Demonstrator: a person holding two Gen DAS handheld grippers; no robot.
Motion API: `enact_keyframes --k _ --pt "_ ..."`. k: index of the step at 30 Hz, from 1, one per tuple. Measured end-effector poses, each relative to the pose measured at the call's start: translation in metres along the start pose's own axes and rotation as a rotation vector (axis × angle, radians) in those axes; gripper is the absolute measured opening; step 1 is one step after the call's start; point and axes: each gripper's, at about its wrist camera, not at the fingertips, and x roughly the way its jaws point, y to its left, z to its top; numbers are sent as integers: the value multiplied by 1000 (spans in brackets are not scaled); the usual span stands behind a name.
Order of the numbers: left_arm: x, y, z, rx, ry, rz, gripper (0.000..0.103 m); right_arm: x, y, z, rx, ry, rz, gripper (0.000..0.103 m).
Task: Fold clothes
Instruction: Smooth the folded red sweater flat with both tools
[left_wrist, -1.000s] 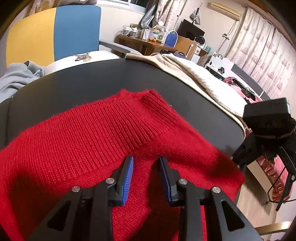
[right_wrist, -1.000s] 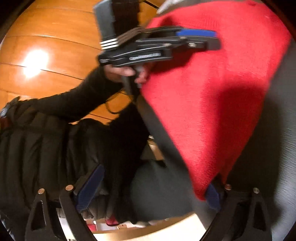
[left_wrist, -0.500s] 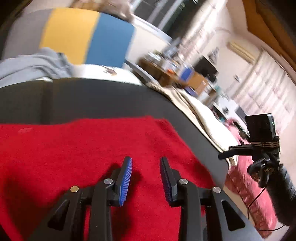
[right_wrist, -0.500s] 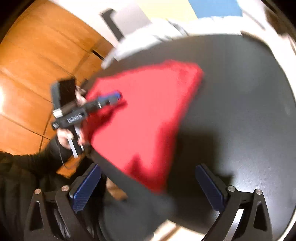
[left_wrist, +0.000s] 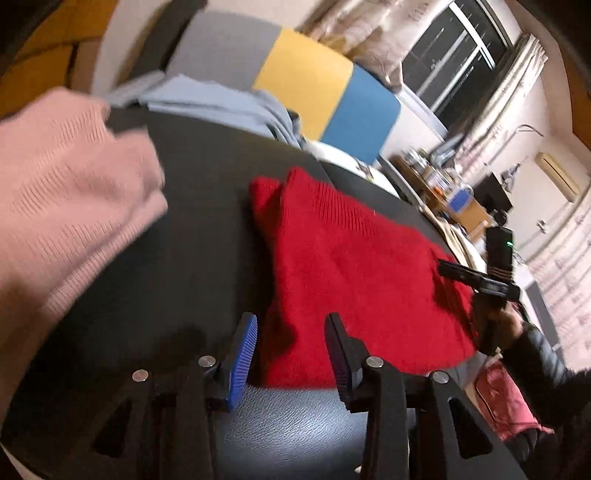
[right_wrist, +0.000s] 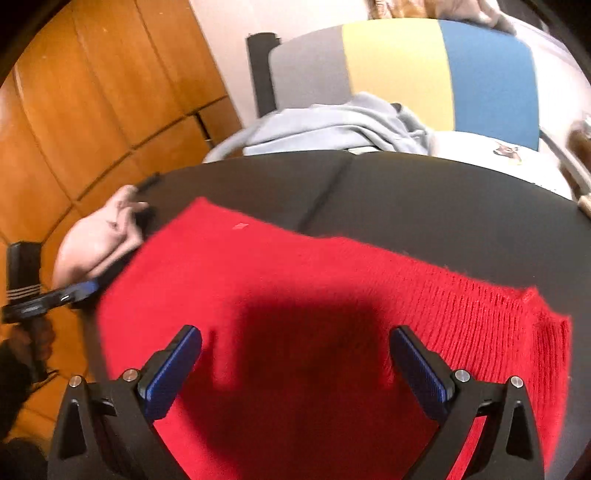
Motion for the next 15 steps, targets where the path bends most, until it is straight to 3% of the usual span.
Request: enact_keyframes --k 3,6,10,12,13,15 --pt "17 8 2 22 53 -66 39 6 -3 -9 -52 -34 5 103" --pt "33 20 6 -17 82 -122 39 8 -7 -9 -45 -41 23 103" --pt "38 25 14 -55 73 -337 37 12 -12 -8 -23 -48 43 103" --pt "43 21 11 -27 119 -306 27 12 -14 -9 -14 -52 53 103" --pt "46 19 10 -13 143 -287 6 12 -16 -10 -9 -54 58 103" --pt "47 20 -4 -5 198 -210 4 10 -18 -10 1 -62 73 103"
